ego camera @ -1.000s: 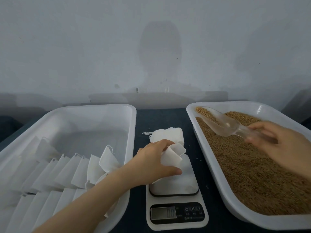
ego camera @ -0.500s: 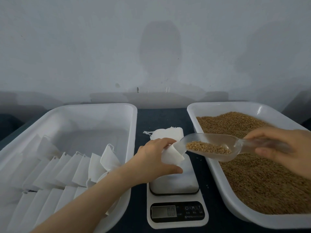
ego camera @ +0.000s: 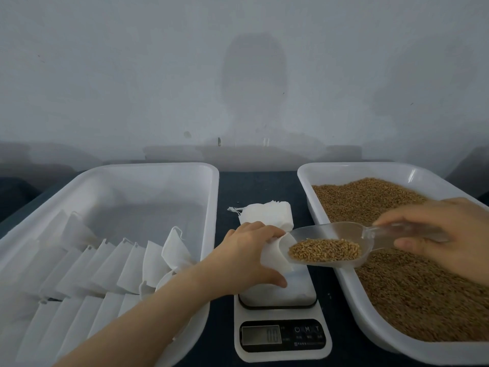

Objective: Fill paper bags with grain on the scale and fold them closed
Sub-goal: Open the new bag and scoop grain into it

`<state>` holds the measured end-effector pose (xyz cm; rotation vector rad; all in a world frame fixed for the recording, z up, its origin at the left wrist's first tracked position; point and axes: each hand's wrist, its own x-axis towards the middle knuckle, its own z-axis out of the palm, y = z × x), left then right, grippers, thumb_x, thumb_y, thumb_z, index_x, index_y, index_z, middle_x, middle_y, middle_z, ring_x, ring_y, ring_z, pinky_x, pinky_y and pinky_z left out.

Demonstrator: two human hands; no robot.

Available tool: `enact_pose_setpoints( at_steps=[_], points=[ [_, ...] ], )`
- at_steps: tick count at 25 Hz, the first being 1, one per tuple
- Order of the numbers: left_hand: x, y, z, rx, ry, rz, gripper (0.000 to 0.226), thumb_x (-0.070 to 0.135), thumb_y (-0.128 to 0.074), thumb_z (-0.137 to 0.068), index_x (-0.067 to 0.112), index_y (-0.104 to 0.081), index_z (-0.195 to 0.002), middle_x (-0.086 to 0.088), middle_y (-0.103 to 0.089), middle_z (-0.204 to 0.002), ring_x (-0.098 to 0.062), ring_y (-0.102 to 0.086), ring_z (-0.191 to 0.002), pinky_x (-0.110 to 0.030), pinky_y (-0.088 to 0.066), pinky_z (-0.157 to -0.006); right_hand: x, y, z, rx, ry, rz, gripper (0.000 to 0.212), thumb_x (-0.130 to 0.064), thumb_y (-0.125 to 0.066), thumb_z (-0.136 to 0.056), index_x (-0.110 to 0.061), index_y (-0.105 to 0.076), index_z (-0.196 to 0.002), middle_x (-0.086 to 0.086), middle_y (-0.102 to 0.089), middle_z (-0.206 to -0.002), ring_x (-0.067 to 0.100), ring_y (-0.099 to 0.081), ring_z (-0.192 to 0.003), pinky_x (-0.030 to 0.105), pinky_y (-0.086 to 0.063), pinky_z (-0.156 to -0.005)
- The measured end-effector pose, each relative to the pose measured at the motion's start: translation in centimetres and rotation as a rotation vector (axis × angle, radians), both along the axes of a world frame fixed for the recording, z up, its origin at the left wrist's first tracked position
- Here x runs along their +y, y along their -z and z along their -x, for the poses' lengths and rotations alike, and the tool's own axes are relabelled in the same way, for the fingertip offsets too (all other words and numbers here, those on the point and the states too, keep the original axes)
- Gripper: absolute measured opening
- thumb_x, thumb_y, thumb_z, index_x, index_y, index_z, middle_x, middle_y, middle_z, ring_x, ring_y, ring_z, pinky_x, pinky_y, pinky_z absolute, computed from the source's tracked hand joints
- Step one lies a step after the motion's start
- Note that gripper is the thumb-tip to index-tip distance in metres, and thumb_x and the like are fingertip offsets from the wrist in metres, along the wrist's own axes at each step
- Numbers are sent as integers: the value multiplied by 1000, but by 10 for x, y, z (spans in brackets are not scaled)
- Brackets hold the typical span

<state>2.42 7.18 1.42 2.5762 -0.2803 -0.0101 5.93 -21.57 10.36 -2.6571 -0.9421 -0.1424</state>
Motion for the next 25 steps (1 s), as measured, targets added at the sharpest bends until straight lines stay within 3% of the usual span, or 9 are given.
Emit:
enact_pose_setpoints(
  at_steps=[3,6,9,11,15,18,22,25],
  points=[
    [0,0,0,-11,-1,60,70,50,-79,-68,36,-48,-129,21,-48,-115,0,-39,-108,-20,-32,-94,7,1,1,-85,-25,6,29,-59,-48,-75,-72,-46,-102,-41,-57,-95,-5,-56,-83,25,-43,-61],
    [0,0,0,-4,-14,124,69,52,-79,-67,36,-49,-127,25,-47,-111,2,-42,-105,-13,-33,-86,12,-2,2,-205,-38,77,30,-59,-44,-79,-70,-42,-107,-44,-49,-107,-14,-47,-95,15,-30,-73],
    [-1,-1,1,7,-15,161,66,54,-77,-68,38,-48,-125,29,-48,-108,3,-47,-103,-9,-37,-83,15,-9,1,-264,-80,124,30,-58,-41,-76,-66,-44,-104,-35,-59,-83,-12,-45,-95,13,-24,-74],
    [-2,-2,2,26,-20,199,64,55,-77,-67,40,-49,-122,28,-51,-107,3,-50,-102,-12,-41,-82,17,-15,-3,-318,-103,190,24,-57,-41,-76,-62,-46,-100,-36,-55,-67,-7,-47,-91,11,-22,-72],
    [-3,-6,5,35,-20,224,61,56,-76,-67,41,-49,-119,32,-50,-102,7,-50,-102,-9,-42,-79,23,-29,-12,-324,-77,287,24,-60,-36,-78,-63,-47,-98,-36,-55,-63,-6,-53,-66,12,-26,-72],
    [-4,-7,5,25,-15,204,62,57,-76,-68,39,-49,-121,30,-49,-107,4,-49,-106,-16,-44,-91,28,-38,-17,-311,-48,409,24,-62,-32,-78,-63,-49,-95,-35,-55,-62,-4,-54,-58,15,-31,-69],
    [-4,-7,4,-13,0,202,60,57,-76,-67,39,-52,-119,30,-48,-109,2,-48,-111,-27,-44,-99,36,-46,-16,-268,-31,475,33,-66,-23,-71,-66,-45,-96,-30,-58,-63,0,-54,-67,34,-46,-72],
    [-4,-7,4,-27,-9,221,57,59,-76,-66,45,-51,-115,34,-46,-108,2,-46,-112,-27,-44,-99,44,-58,-12,-331,-91,518,46,-66,-8,-65,-70,-34,-103,-28,-62,-72,-1,-55,-78,33,-40,-88]
  ],
)
